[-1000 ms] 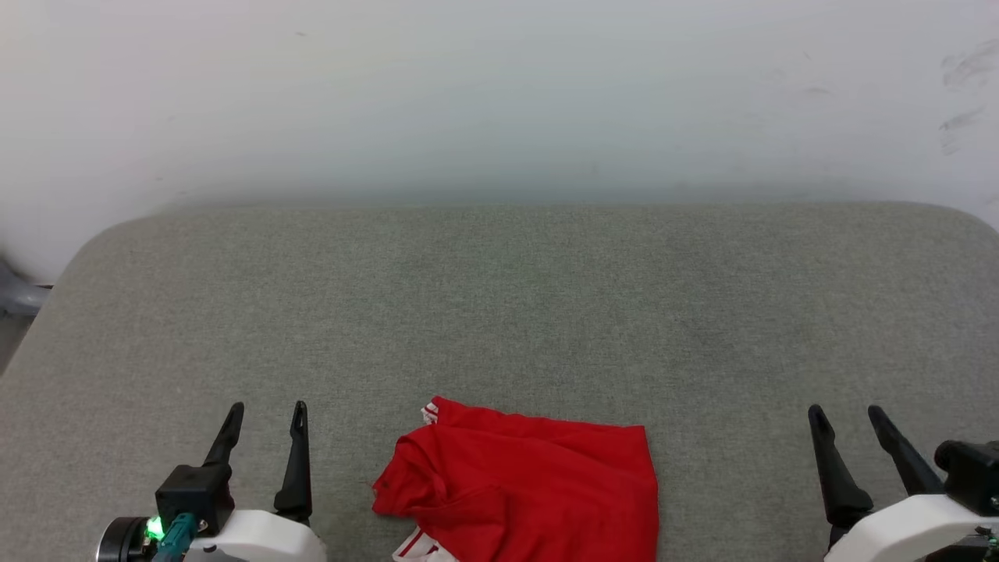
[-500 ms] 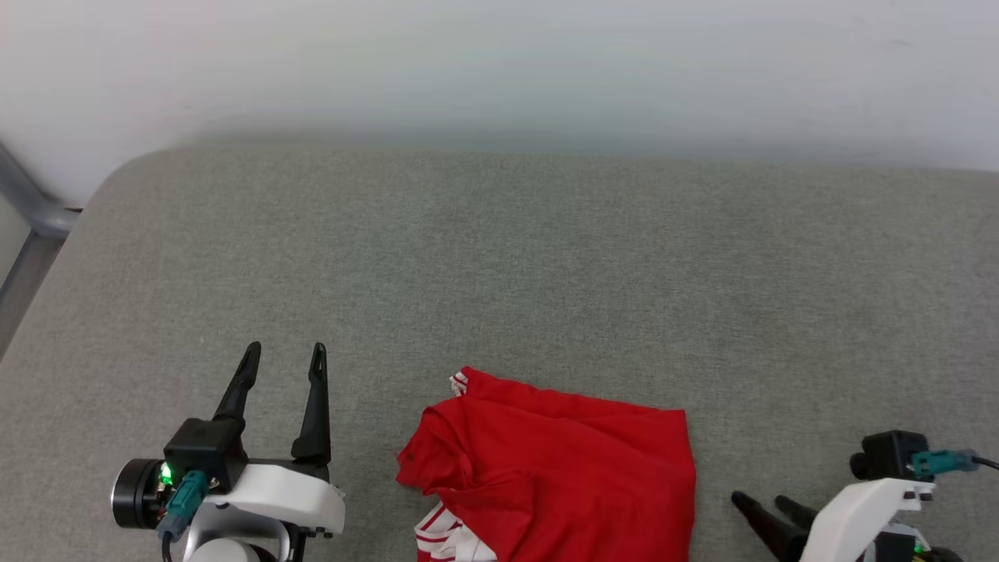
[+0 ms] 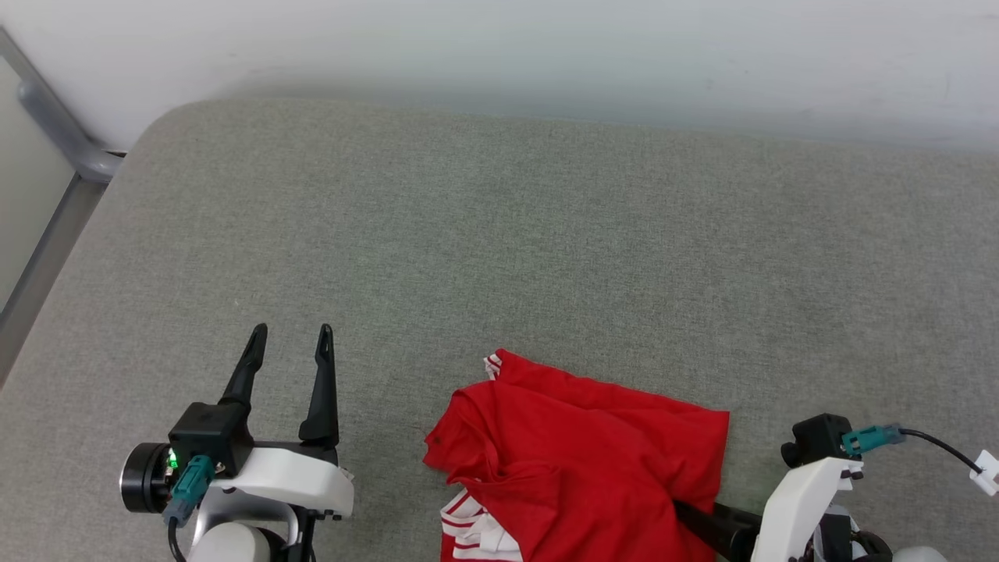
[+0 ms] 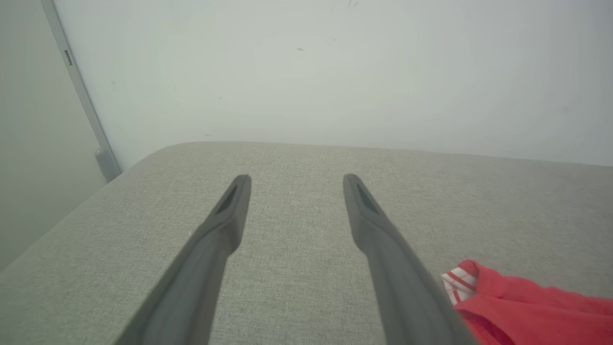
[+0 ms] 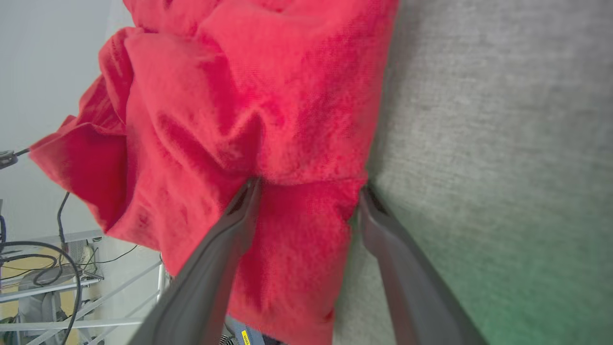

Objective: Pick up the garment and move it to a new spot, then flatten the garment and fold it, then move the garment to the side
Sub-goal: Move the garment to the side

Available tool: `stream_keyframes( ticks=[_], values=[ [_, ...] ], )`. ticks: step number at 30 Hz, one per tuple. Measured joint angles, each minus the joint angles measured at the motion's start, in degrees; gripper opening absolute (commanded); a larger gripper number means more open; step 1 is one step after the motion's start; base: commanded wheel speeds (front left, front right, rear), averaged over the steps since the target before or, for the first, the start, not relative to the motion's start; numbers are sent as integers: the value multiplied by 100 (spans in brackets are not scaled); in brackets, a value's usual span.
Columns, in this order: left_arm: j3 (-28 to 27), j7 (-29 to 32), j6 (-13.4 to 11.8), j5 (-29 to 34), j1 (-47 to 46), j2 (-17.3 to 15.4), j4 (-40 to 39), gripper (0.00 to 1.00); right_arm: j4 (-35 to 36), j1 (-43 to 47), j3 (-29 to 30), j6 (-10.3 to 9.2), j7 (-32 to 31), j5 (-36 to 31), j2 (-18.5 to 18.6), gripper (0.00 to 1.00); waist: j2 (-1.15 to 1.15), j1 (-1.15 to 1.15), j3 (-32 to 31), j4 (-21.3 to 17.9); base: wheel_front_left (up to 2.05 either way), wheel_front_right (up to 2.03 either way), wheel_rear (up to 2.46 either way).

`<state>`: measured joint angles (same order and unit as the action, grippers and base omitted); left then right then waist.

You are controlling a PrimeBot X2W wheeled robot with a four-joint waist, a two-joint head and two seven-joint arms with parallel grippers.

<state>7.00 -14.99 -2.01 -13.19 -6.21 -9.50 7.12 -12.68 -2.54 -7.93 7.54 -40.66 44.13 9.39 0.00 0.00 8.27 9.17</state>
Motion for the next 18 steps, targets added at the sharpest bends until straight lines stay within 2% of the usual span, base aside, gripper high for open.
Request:
stream_keyframes(
  ticks=[2,3,4,5,13,18],
  values=[
    [-29,0,22,38,-1,35,11,100,-88,-43,-24,1,-60,71,-16,100,0,0,12,15,0,0,0],
    [-41,0,45,45,-2,55,16,100,-114,-76,-49,1,-81,79,-12,39,0,0,15,18,0,0,0],
    [-48,0,49,54,-3,74,23,100,-146,-99,-69,1,-80,80,-12,5,0,0,17,21,0,0,0],
    [-57,0,54,70,-4,86,37,100,-179,-112,-87,1,-80,85,-12,0,0,0,15,25,0,0,0],
    [-163,0,136,174,14,140,123,100,-226,-192,-244,0,121,149,78,0,0,0,-153,-4,0,0,0],
    [-221,0,151,249,185,127,133,100,-97,-193,-267,-2,285,-209,318,0,0,0,-370,-128,0,0,0]
  ],
)
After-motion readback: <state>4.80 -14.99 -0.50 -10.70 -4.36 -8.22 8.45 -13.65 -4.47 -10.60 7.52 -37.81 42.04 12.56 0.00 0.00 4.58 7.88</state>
